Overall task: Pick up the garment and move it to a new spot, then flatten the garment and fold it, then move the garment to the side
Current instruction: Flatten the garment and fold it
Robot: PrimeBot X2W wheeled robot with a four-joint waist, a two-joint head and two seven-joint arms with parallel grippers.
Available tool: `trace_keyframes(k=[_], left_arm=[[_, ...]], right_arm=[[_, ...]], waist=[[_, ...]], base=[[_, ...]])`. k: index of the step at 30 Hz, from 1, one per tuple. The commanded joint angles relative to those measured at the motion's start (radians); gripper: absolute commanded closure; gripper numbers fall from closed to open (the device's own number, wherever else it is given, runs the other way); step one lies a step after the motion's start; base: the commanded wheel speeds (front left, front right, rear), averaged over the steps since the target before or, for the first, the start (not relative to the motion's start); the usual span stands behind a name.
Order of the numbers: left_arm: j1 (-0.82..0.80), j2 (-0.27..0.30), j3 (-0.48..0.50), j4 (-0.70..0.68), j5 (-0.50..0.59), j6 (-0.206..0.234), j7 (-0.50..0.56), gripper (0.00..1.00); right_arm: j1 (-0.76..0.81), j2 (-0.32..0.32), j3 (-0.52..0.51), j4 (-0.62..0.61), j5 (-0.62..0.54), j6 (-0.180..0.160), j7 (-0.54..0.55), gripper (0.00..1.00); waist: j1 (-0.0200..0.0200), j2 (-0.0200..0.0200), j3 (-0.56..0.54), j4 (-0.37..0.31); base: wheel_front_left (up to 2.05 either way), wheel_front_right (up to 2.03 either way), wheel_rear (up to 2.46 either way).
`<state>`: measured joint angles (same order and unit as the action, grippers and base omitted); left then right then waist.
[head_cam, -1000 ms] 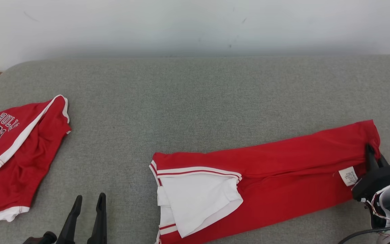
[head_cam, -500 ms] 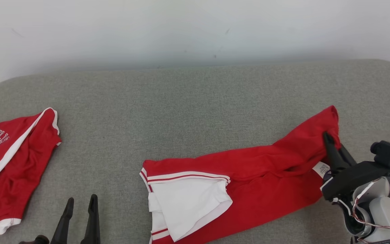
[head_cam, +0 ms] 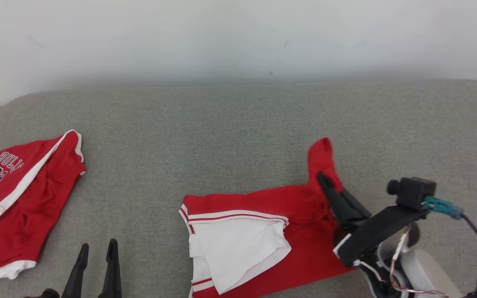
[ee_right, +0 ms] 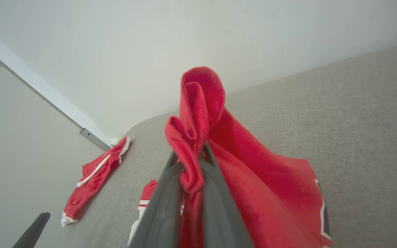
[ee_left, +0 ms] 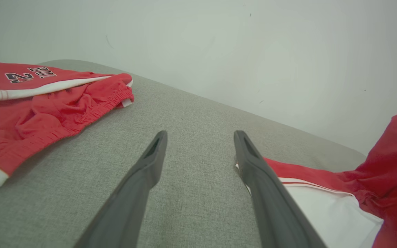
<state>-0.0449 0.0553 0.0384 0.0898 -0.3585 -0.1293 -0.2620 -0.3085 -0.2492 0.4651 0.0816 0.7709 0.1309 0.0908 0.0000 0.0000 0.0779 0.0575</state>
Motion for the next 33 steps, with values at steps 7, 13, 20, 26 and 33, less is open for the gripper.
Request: trace_keyframes(k=[7, 13, 20, 26, 33], left_arm=[[-0.003, -0.003, -0.008, 0.012, 0.006, -0.001, -0.004, 0.00], [-0.015, -0.003, -0.019, 0.019, 0.000, -0.001, -0.004, 0.00], [-0.032, -0.004, -0.028, 0.026, -0.007, -0.001, -0.004, 0.00], [-0.047, -0.004, -0.043, 0.040, -0.015, -0.001, -0.004, 0.00], [-0.055, -0.004, -0.053, 0.051, -0.024, -0.001, -0.004, 0.00]], right_arm=[[-0.029, 0.028, 0.075, 0.019, 0.020, 0.000, -0.007, 1.00], [-0.066, 0.066, 0.136, 0.067, 0.015, 0.000, -0.025, 1.00], [-0.117, 0.118, 0.187, 0.142, 0.023, 0.000, -0.050, 1.00], [-0.153, 0.152, 0.230, 0.227, 0.039, 0.000, -0.075, 1.00], [-0.180, 0.173, 0.266, 0.324, 0.046, 0.000, -0.110, 1.00]], waist=[[0.0000, 0.0000, 0.006, 0.040], [0.0000, 0.0000, 0.021, 0.072], [0.0000, 0.0000, 0.043, 0.098], [0.0000, 0.0000, 0.055, 0.120], [0.0000, 0.0000, 0.056, 0.135]], base=[[0.00, 0.00, 0.00], [0.00, 0.00, 0.00], [0.00, 0.00, 0.00], [0.00, 0.00, 0.00], [0.00, 0.00, 0.00]])
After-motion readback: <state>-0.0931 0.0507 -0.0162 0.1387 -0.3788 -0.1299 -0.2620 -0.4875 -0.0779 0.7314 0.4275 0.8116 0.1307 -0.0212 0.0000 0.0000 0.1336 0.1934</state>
